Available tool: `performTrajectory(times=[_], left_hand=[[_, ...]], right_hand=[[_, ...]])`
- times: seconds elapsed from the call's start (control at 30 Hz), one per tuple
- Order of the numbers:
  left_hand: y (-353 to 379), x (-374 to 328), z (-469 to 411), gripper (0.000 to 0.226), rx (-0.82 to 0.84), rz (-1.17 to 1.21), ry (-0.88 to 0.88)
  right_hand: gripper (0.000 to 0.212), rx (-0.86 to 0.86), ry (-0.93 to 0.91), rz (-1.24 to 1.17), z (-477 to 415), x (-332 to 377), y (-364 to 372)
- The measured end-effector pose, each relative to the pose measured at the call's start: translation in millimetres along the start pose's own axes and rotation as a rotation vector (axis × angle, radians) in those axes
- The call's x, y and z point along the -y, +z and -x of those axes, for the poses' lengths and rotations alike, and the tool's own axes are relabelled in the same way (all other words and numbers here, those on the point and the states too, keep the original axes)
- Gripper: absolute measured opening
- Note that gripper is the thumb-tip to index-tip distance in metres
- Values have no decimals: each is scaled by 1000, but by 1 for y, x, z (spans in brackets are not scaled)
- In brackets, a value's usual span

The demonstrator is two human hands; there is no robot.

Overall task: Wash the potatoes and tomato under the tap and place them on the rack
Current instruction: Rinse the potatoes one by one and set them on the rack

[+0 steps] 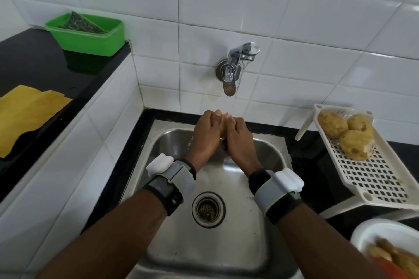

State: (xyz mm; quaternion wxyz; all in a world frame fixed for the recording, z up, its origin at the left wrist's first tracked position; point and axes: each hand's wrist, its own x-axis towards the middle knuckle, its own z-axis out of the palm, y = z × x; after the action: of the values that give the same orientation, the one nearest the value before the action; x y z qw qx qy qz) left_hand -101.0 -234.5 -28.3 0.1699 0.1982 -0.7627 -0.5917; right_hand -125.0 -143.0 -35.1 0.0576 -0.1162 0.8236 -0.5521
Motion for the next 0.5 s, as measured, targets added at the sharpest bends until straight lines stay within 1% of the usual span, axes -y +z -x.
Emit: performTrajectory(times=[0.03,0.1,0.17,0.2,0.23,0.3,0.4,0.43,0.5], left_hand=[[0,1,1,25,2,-39,59],[-3,5,1,20,49,-113,214],[-6,8,2,18,138,-192,331],[-8,8,3,19,174,-219,351],[-8,8,3,19,193,-219,341],[-7,7,4,18,178,-133,278],[-1,0,4,17,141,52,108],[0,-3,4,18,142,119,45],[2,-9,5,14,146,207,-76]], right_hand=[[56,11,14,-8,-1,1,-2],[63,87,93,-89,-4,4,-7],[59,198,210,-242,-5,6,-16],[55,248,262,-318,-5,6,-19],[50,283,297,-382,-5,7,-21],[49,269,312,-409,-5,7,-19],[55,179,236,-303,0,6,-7],[53,153,199,-305,3,6,-3],[42,124,133,-308,8,5,1]])
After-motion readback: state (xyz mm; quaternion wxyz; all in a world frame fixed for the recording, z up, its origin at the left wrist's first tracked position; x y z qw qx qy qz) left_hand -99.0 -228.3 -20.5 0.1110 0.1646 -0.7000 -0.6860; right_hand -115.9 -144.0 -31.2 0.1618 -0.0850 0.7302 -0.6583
